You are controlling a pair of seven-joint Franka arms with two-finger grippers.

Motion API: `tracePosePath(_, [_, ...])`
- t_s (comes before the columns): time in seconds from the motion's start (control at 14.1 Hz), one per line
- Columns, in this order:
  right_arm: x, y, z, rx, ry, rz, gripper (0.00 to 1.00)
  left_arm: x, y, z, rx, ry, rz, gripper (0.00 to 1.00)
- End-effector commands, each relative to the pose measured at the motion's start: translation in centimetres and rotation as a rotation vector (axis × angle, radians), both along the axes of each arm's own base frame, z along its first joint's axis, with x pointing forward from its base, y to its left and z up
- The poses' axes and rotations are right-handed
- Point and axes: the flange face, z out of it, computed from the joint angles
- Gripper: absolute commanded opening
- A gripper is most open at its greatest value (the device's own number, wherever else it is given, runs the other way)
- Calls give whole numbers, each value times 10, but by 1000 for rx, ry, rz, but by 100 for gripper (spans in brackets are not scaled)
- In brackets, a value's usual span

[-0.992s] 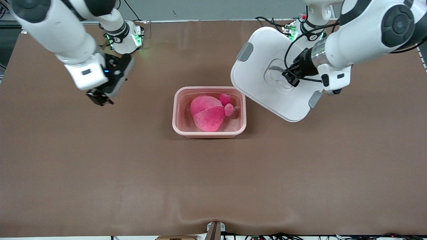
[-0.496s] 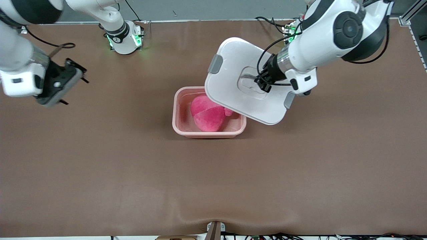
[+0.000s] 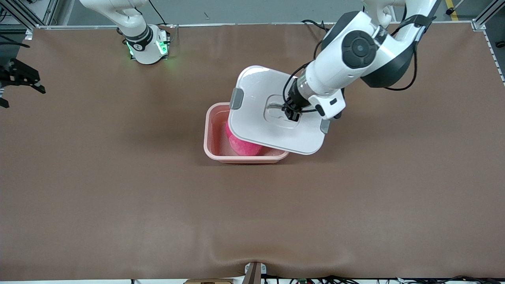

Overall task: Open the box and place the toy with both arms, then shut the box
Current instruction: 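Lower the lid onto the box with the left gripper while the right retracts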

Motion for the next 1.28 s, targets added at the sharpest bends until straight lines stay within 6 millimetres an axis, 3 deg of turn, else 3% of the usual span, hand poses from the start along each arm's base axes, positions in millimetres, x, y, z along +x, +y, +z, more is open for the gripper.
tracePosePath(0.0, [-13, -6, 20, 3, 31, -212, 100, -3, -22, -9, 28, -49, 85, 0])
tracePosePath(0.07, [-12, -4, 31, -4, 35, -286, 100, -6, -32, -16, 43, -60, 107, 0])
tracePosePath(0.28, [-6, -8, 29, 33, 53, -393, 100, -18, -57, -32, 104, -118, 183, 0])
tracePosePath(0.64, [-3, -9, 30, 48, 23, -396, 100, -45, -95, -47, 162, -216, 247, 0])
tracePosePath(1.2, [-3, -10, 30, 49, 19, -358, 100, -78, -145, -90, 215, -398, 297, 0])
